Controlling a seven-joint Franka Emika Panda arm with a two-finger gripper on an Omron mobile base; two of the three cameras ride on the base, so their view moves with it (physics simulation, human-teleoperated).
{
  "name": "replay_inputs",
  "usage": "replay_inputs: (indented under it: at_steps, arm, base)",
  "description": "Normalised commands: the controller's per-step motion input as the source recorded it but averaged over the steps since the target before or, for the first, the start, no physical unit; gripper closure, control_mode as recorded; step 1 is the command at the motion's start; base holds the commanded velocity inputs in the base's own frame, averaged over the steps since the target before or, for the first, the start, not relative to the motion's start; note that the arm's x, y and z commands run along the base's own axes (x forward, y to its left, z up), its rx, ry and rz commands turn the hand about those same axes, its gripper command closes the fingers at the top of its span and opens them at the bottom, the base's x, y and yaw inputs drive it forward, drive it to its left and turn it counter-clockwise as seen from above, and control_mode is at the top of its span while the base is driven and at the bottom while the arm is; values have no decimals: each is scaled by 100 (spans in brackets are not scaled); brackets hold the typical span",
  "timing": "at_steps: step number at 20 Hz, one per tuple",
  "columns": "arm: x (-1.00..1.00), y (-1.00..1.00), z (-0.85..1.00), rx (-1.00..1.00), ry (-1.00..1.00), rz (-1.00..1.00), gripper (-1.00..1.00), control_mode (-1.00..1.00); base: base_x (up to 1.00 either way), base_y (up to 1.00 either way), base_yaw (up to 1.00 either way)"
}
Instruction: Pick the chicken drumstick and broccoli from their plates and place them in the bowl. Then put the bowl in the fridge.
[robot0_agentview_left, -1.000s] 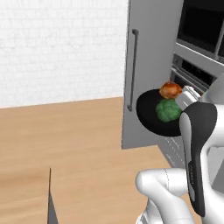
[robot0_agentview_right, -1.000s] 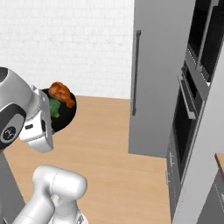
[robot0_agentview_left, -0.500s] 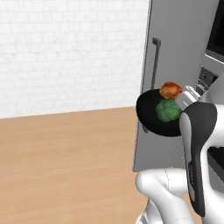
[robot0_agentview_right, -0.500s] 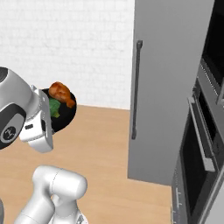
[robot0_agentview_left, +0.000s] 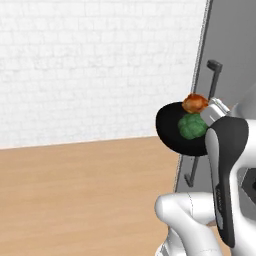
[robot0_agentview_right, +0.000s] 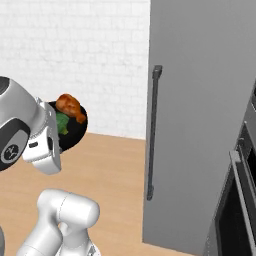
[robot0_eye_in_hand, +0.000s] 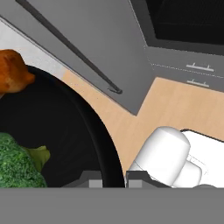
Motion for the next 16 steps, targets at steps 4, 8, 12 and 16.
replay_inputs:
  at_steps: [4,8,12,16]
  arm:
    - [0,0,0,0,0,0,100,100]
    - [0,0,0,0,0,0,100,100]
    - [0,0,0,0,0,0,100,100]
    - [0,0,0,0,0,0,100,100]
  base:
    - [100,53,3]
    - [100,100,-16]
    - [100,100,-43]
    - [94,86,-59]
